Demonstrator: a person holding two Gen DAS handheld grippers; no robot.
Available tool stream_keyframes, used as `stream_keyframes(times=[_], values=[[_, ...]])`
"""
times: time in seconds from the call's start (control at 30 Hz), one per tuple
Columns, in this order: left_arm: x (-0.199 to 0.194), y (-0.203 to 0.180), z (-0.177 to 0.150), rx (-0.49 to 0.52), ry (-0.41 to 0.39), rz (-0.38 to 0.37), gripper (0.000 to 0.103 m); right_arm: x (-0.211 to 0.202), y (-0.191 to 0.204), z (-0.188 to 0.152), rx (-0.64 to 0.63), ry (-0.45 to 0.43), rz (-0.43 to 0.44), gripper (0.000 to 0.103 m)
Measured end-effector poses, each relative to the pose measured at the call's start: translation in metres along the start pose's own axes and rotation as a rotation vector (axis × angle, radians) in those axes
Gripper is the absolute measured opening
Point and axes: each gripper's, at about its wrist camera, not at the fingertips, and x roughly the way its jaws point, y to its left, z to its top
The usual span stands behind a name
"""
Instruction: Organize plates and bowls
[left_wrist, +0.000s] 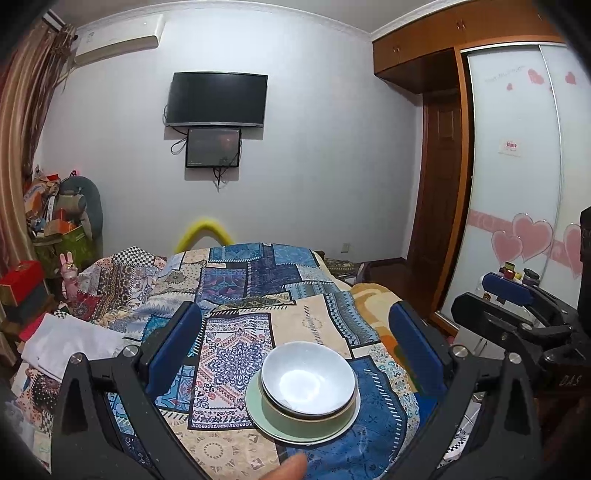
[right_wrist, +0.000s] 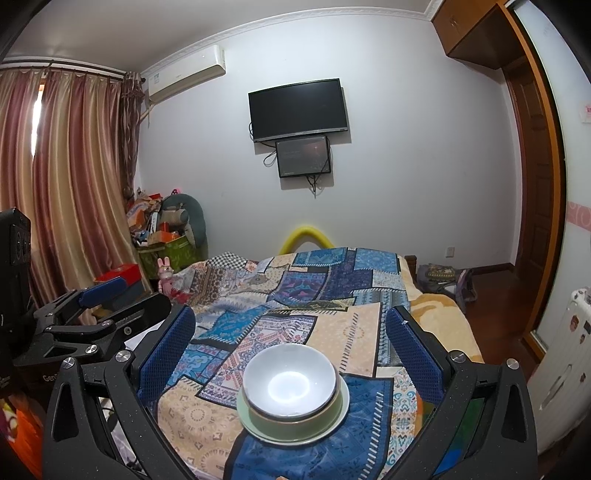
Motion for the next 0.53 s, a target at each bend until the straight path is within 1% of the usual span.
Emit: stream_keyframes(times=[0.33, 0.53], values=[[0.0026, 0.0058, -0.0012, -0.028, 0.007, -0.008, 0.103, 0.0036, 0.0005, 0.0004, 0.009, 0.01, -0.004, 0.103], [0.0063, 0.006, -0.002, -0.025, 0.005, -0.006, 0.103, 0.0084, -0.0001, -0.0009, 0.011, 0.023, -0.006, 0.103]])
